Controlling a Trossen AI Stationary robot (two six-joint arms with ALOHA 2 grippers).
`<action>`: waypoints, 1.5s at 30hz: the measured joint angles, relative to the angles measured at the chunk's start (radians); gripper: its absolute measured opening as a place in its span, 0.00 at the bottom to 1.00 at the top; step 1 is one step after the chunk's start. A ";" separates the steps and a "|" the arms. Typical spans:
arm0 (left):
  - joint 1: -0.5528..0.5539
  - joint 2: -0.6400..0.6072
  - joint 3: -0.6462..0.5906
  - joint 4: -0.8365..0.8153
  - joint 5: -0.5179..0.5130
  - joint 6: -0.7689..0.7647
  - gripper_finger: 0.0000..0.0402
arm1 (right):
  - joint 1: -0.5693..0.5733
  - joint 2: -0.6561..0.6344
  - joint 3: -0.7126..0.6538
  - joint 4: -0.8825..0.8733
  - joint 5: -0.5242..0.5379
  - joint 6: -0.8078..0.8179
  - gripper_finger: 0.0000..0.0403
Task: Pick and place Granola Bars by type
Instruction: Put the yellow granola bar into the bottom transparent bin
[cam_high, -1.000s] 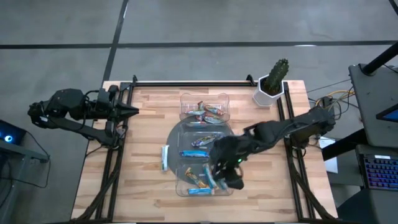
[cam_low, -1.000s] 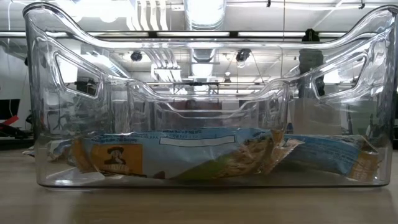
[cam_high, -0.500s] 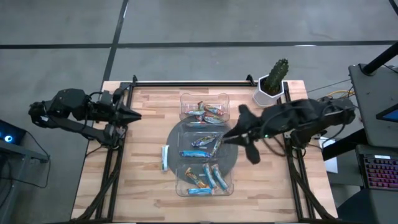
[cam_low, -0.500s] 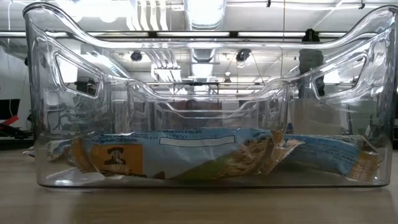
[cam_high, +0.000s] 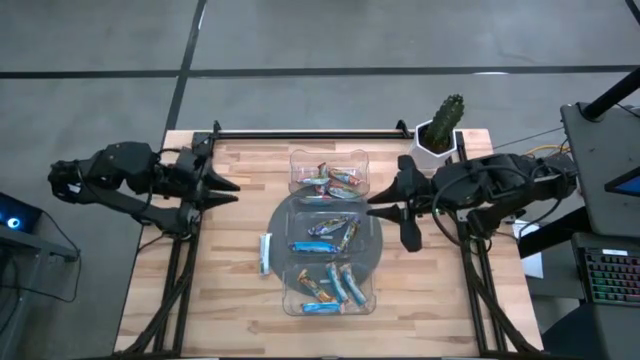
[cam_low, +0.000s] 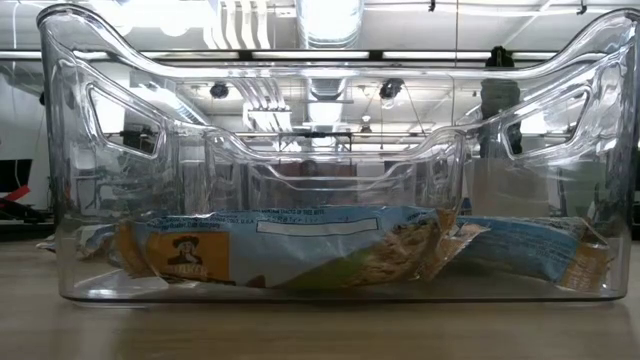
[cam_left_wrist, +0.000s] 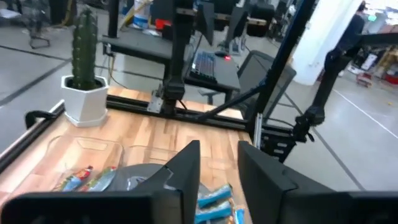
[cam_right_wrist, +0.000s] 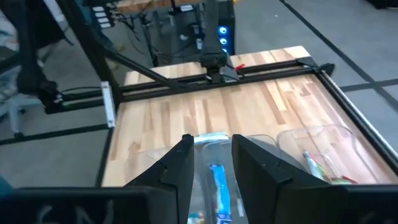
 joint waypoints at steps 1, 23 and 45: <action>0.000 0.008 0.010 -0.009 0.006 0.000 0.24 | 0.000 0.001 0.000 -0.008 0.010 0.000 0.25; -0.002 0.126 0.081 -0.322 0.067 -0.045 0.47 | 0.000 0.004 0.000 -0.020 0.047 0.005 0.29; -0.047 0.373 0.080 -0.461 0.210 0.125 0.47 | 0.000 0.003 0.000 -0.107 0.045 -0.007 0.29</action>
